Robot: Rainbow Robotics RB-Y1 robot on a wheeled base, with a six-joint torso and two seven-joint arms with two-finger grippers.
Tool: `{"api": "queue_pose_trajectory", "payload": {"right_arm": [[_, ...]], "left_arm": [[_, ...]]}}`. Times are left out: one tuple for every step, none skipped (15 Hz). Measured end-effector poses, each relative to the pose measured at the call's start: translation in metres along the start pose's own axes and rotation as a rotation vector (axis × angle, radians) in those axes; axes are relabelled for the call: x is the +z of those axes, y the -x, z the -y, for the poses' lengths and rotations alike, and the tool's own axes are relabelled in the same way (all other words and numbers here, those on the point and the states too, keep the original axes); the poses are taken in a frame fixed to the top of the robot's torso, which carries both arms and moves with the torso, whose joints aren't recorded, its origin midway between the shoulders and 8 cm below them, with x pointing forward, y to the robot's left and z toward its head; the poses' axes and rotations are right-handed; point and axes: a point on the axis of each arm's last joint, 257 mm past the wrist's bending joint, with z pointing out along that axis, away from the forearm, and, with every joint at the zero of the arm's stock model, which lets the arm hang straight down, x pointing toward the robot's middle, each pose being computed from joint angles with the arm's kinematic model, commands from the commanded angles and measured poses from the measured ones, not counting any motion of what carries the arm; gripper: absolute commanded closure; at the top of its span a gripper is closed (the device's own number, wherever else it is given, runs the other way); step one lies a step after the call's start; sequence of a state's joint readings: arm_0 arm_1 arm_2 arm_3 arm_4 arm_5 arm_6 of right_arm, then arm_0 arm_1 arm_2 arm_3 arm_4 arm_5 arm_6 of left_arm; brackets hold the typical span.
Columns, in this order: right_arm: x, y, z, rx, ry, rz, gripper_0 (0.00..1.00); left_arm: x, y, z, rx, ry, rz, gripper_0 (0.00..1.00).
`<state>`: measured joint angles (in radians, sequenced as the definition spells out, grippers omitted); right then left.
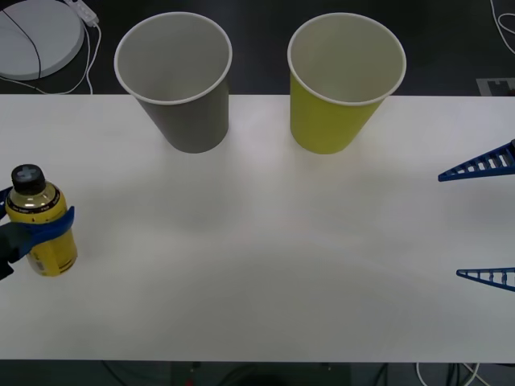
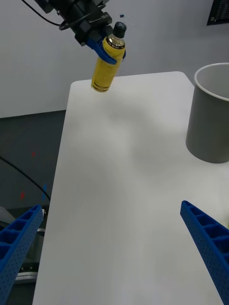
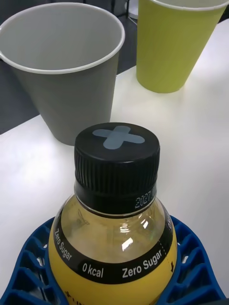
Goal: Put the can into the green bin and the plastic bottle into the gray bin
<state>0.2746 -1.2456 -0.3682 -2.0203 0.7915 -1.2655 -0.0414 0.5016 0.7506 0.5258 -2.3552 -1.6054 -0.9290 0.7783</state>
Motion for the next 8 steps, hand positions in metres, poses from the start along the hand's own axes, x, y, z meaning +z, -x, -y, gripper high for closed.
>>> {"api": "queue_pose_trajectory", "payload": {"right_arm": [[0.000, 0.000, 0.000, 0.000, 0.000, 0.000, 0.00], [0.000, 0.000, 0.000, 0.000, 0.000, 0.000, 0.00], [0.000, 0.000, 0.000, 0.000, 0.000, 0.000, 0.00], [0.000, 0.000, 0.000, 0.000, 0.000, 0.000, 0.00], [0.000, 0.000, 0.000, 0.000, 0.000, 0.000, 0.00], [0.000, 0.000, 0.000, 0.000, 0.000, 0.000, 0.00], [0.000, 0.000, 0.000, 0.000, 0.000, 0.000, 0.00], [0.000, 0.000, 0.000, 0.000, 0.000, 0.000, 0.00]], "left_arm": [[0.000, 0.002, -0.002, -0.002, -0.001, -0.007, 1.00], [0.000, 0.004, -0.004, -0.003, -0.004, -0.018, 1.00], [0.000, 0.006, -0.007, 0.004, -0.006, -0.031, 1.00], [0.000, 0.008, -0.010, 0.009, -0.007, -0.043, 1.00], [0.000, 0.011, -0.013, 0.009, -0.011, -0.057, 1.00], [0.000, 0.014, -0.015, 0.012, -0.015, -0.076, 1.00], [-0.001, 0.016, -0.017, 0.017, -0.021, -0.095, 1.00], [-0.001, 0.019, -0.020, 0.017, -0.029, -0.111, 1.00]]}}
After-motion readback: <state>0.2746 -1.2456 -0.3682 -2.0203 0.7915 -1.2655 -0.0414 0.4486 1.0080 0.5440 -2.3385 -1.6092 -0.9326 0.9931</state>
